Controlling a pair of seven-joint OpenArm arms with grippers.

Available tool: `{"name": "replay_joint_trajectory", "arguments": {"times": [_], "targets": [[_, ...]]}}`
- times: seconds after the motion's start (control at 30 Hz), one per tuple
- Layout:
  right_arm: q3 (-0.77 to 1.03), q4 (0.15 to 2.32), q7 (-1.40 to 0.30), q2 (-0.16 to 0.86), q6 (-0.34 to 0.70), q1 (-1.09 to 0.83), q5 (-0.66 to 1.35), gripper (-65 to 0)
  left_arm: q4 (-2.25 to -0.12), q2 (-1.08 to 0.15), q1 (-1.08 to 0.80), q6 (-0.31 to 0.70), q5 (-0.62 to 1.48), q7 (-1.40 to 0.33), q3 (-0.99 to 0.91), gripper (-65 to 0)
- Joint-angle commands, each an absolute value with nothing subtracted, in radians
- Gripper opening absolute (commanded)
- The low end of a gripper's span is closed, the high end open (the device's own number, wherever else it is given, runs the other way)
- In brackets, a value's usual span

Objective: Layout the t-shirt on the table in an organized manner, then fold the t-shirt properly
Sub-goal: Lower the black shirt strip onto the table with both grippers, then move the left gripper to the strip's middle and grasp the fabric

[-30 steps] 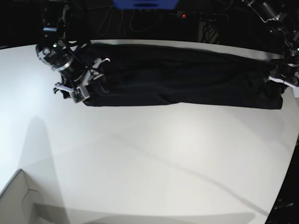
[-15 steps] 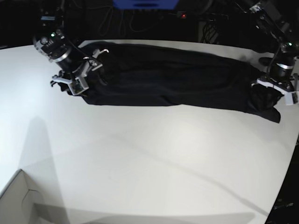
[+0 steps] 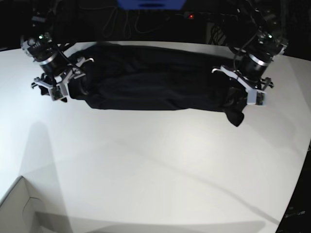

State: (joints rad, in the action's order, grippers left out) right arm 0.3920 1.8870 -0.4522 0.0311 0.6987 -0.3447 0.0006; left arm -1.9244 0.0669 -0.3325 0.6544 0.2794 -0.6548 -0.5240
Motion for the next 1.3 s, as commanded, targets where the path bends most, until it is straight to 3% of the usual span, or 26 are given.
{"name": "replay_joint_trajectory", "arguments": {"times": [0.0, 0.13, 0.6, 1.27], "targets": [[0.404, 1.906, -0.429, 0.038, 0.698, -0.341, 0.019, -23.6, -1.942, 0.064, -0.332, 0.654, 0.298, -0.624, -0.512, -65.0], [0.440, 1.906, -0.429, 0.036, 0.698, -0.341, 0.019, -23.6, -1.933, 0.064, -0.331, 0.653, 0.294, -0.624, -0.440, -65.0], [0.458, 1.906, -0.429, 0.035, 0.698, -0.364, 0.019, -23.6, -1.911, 0.087, -0.288, 0.651, -0.064, -0.622, -0.148, -65.0], [0.456, 1.906, -0.429, 0.038, 0.698, -0.374, 0.019, -23.6, -1.980, 0.079, -0.282, 0.651, -0.082, -0.622, 0.051, -65.0]]}}
